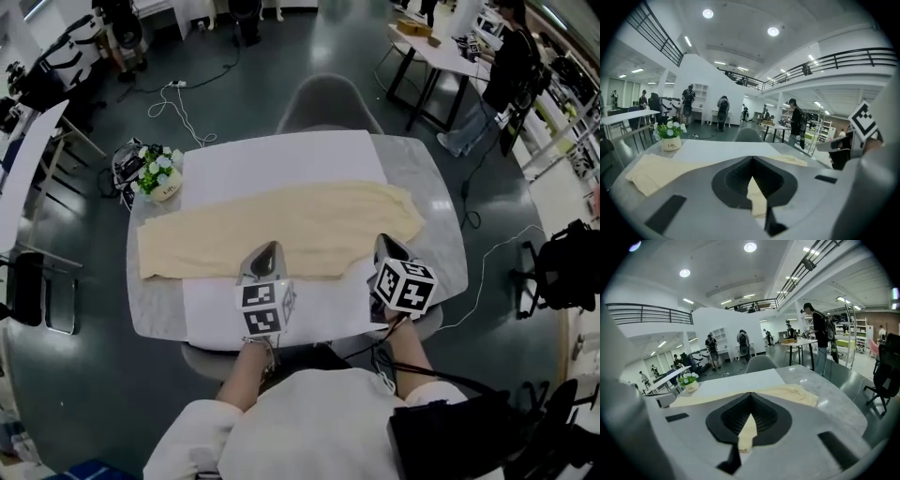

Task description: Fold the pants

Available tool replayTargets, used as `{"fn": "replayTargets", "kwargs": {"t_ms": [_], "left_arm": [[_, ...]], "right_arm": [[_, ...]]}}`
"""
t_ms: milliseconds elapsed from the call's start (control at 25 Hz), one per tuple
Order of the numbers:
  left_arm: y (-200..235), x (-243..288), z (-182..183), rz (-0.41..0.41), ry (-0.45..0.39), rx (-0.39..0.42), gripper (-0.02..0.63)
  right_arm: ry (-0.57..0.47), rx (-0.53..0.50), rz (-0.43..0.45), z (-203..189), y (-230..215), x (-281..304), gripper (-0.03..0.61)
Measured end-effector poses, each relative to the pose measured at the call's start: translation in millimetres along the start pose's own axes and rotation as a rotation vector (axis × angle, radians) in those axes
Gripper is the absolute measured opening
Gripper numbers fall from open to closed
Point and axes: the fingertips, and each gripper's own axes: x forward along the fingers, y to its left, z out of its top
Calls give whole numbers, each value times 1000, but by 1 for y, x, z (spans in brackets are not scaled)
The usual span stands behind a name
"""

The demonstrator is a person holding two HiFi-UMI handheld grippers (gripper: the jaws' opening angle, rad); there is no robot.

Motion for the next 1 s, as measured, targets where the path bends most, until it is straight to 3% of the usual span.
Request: {"fn": "replayTargets", "kwargs": {"t_ms": [120,400,1000], "left_arm": [[4,0,-1,33,-11,-13,5],[-10,6,5,19,-22,17,5],[-90,100,-45,-65,144,77,5]], "right_arm": [[4,1,20,2,0,13,-8],[11,-14,9,3,-16,17,-8],[94,101,-154,-37,-167,26,-8]]}}
